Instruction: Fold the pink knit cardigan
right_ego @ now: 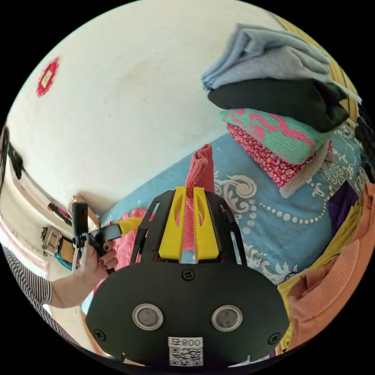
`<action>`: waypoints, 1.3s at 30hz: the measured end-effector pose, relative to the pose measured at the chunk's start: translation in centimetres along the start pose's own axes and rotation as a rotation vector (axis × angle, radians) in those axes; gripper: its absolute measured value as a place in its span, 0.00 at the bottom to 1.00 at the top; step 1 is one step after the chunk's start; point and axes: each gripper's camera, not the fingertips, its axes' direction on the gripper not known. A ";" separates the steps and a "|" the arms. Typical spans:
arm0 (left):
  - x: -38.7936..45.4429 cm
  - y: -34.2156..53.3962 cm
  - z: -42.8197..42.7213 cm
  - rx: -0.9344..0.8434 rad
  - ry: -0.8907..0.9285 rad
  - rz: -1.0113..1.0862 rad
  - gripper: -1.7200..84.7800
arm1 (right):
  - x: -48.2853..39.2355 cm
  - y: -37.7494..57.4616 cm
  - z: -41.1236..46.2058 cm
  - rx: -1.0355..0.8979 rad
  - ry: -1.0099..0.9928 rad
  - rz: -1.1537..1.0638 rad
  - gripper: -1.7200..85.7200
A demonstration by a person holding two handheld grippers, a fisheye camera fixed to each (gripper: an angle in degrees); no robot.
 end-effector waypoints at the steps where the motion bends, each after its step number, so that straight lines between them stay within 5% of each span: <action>1: -0.1 -0.1 -0.4 0.007 0.015 -0.008 0.17 | -1.8 0.5 0.1 -0.015 -0.019 -0.036 0.06; 11: -1.4 6.0 -9.1 0.173 -0.057 -0.081 0.13 | -13.0 3.6 2.0 -0.091 -0.121 -0.227 0.05; 21: -0.1 14.4 -25.5 0.355 -0.203 -0.008 0.11 | -27.9 4.2 4.1 -0.046 -0.447 -0.379 0.05; 30: -3.8 29.5 -36.0 0.493 -0.370 -0.198 0.11 | -40.4 10.2 12.1 -0.278 -0.656 -0.512 0.06; 39: -10.1 41.8 -38.6 0.590 -0.378 -0.391 0.11 | -47.8 16.3 20.3 -0.509 -0.655 -0.632 0.06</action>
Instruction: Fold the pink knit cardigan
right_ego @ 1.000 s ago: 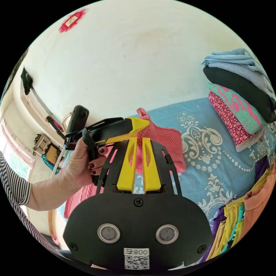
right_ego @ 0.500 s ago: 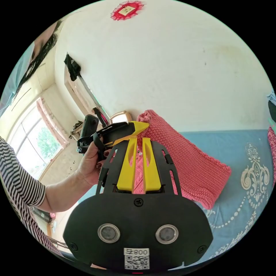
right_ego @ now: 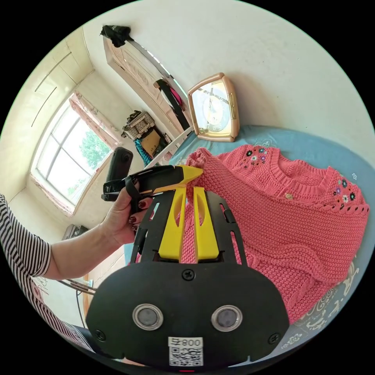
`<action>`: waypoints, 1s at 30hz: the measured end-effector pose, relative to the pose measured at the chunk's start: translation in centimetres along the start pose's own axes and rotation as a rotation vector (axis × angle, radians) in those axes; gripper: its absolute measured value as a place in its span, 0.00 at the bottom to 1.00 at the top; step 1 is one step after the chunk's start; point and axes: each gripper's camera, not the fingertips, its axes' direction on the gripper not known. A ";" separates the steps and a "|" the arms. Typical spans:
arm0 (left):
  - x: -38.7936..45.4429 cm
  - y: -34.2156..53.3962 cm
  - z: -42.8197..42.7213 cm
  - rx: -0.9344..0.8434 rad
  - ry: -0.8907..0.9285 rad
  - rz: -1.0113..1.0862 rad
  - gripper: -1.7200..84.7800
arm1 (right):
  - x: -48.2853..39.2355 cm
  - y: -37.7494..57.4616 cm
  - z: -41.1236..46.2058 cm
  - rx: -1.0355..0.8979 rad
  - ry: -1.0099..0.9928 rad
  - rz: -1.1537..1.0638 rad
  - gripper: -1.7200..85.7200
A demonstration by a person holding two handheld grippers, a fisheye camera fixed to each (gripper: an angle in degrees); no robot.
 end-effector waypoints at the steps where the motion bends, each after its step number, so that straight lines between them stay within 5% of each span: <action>1: -1.0 0.5 -0.3 0.002 -0.004 -0.011 0.11 | -0.1 -0.3 1.1 -0.015 0.003 -0.008 0.06; 13: -9.3 5.3 -2.7 0.001 -0.260 -0.217 0.13 | 1.1 -3.4 14.9 -0.340 0.040 -0.014 0.08; 20: -7.3 5.4 -2.0 -0.008 -0.357 -0.082 0.10 | 1.4 -5.7 16.7 -0.325 -0.082 -0.014 0.05; 26: -10.5 6.1 -0.5 -0.079 -0.390 -0.189 0.04 | 2.2 -6.4 16.8 -0.354 -0.145 0.029 0.03; 30: -8.2 5.3 -0.3 -0.049 -0.433 -0.098 0.03 | 4.1 -6.6 10.1 -0.238 0.018 0.060 0.02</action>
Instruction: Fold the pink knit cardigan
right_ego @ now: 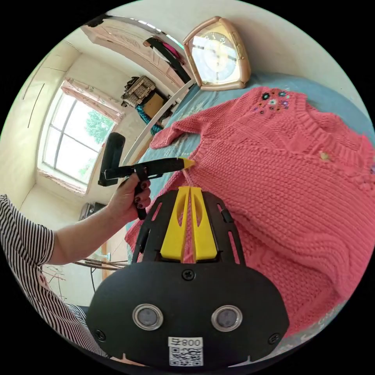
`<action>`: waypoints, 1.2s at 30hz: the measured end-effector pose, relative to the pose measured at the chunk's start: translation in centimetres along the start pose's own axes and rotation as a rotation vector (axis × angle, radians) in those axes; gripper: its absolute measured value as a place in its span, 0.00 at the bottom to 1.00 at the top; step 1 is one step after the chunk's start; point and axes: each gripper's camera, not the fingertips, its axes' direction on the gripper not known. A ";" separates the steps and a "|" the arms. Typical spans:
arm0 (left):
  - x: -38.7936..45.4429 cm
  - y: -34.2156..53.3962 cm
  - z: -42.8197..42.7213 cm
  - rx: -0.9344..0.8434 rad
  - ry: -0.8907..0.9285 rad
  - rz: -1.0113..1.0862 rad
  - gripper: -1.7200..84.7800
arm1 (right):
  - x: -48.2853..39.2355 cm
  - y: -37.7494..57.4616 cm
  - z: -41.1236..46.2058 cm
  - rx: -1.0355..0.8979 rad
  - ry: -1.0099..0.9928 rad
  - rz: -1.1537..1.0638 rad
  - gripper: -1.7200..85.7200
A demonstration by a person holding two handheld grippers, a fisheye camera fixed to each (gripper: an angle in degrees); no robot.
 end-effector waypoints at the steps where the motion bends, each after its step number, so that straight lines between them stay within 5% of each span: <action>1: 0.9 -0.4 0.3 0.003 -0.011 0.043 0.03 | 0.9 0.5 -1.5 0.023 0.101 0.030 0.02; 4: 2.4 -1.5 3.4 -0.097 -0.110 0.119 0.02 | 3.7 1.1 -2.8 0.009 0.313 0.143 0.02; 9: 3.7 -2.1 4.5 -0.126 -0.142 0.112 0.02 | 4.4 -0.1 -2.3 -0.061 0.297 0.137 0.02; 14: 8.6 -3.9 7.5 -0.201 -0.196 0.338 0.02 | 5.3 0.6 -5.2 -0.045 0.448 0.192 0.02; 18: 9.4 -4.4 9.7 -0.279 -0.217 0.368 0.02 | 6.8 0.9 -5.9 -0.060 0.320 0.243 0.02; 29: 12.1 -5.5 13.6 -0.366 -0.169 0.510 0.02 | 8.7 -0.3 -7.7 -0.112 0.457 0.269 0.02; 36: 9.8 -3.8 13.2 -0.345 -0.179 0.520 0.02 | 11.5 -4.3 -11.1 0.044 0.542 0.307 0.02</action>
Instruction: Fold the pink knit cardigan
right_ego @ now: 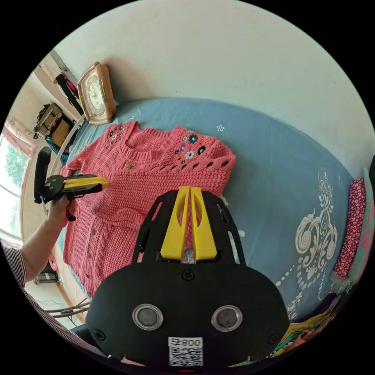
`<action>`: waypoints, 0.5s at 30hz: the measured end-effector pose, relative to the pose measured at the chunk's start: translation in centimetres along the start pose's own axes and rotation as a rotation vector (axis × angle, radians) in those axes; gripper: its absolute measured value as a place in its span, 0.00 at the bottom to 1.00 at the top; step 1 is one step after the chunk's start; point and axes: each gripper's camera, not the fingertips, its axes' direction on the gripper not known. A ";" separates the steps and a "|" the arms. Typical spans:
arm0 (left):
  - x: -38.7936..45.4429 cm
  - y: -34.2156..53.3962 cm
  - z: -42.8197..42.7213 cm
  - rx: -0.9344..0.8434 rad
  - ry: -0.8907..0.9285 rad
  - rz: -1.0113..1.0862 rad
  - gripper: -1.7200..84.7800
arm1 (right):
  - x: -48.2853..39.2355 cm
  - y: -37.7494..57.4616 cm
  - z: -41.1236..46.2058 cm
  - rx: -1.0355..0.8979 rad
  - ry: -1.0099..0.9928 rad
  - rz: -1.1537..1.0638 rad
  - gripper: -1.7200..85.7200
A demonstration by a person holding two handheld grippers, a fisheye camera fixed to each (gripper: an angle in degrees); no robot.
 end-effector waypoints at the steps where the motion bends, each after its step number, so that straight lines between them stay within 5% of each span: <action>1: -0.5 0.5 0.1 0.017 0.009 -0.009 0.02 | 0.5 -1.2 0.7 -0.014 0.012 0.007 0.02; 12: -3.5 6.2 -1.6 0.127 0.072 -0.019 0.02 | -2.4 -0.4 0.0 -0.045 -0.027 -0.078 0.02; 15: -4.7 8.2 0.5 0.041 0.074 -0.026 0.02 | -5.4 2.4 0.9 -0.102 -0.028 -0.148 0.02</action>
